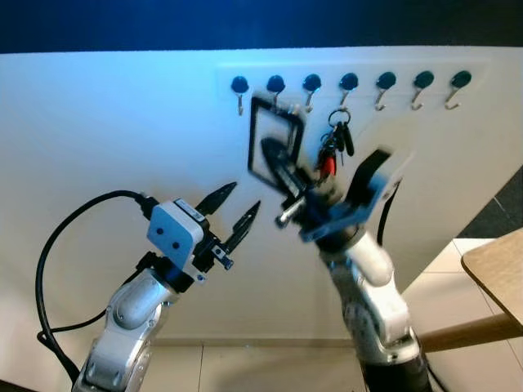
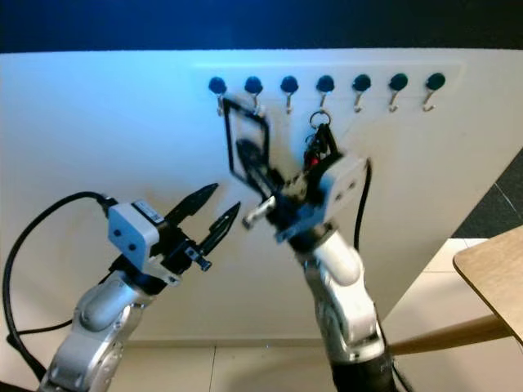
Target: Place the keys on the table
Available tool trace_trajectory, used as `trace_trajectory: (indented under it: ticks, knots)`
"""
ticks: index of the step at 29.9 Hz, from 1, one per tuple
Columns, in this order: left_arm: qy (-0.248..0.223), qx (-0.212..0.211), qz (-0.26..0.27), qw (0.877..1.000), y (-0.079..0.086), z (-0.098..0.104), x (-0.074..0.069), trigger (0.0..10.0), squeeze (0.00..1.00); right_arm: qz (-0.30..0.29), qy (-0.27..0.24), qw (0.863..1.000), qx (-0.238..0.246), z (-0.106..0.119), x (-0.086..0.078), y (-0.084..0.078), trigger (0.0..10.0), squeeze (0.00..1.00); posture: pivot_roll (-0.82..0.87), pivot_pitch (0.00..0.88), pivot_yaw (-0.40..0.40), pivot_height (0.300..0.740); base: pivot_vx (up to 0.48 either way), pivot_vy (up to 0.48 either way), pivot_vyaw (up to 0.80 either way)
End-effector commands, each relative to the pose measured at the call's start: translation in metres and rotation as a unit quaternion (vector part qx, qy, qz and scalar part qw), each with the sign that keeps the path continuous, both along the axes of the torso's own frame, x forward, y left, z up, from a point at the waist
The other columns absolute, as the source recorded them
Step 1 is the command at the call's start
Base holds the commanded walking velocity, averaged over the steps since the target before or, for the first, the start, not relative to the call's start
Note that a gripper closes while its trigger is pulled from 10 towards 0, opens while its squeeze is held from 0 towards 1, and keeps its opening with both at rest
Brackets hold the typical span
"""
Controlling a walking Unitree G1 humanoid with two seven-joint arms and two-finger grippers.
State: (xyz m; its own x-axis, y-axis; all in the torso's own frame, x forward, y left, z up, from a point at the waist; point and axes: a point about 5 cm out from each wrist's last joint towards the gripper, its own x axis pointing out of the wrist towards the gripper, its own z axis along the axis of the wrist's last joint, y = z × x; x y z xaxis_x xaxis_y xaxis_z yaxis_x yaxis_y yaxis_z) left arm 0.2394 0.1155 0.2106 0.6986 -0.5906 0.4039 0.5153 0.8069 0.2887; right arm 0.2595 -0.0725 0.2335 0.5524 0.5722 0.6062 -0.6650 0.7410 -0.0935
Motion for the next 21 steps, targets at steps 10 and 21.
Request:
trace_trajectory:
  ticks: [10,21]
  knots:
    - [0.188,0.061,0.155,0.968,0.065,-0.121,-0.015,10.0,0.00,-0.114,0.287,0.950,-0.038,-0.149,-0.003,-0.053,0.0,0.00,0.03,0.108,0.044,0.740,0.000,0.000,0.00]
    - [0.467,0.051,0.253,0.846,0.096,-0.241,-0.073,10.0,0.00,-0.169,0.569,0.799,-0.098,-0.271,-0.042,-0.088,10.0,0.00,0.03,0.112,0.016,0.740,0.000,0.000,0.00]
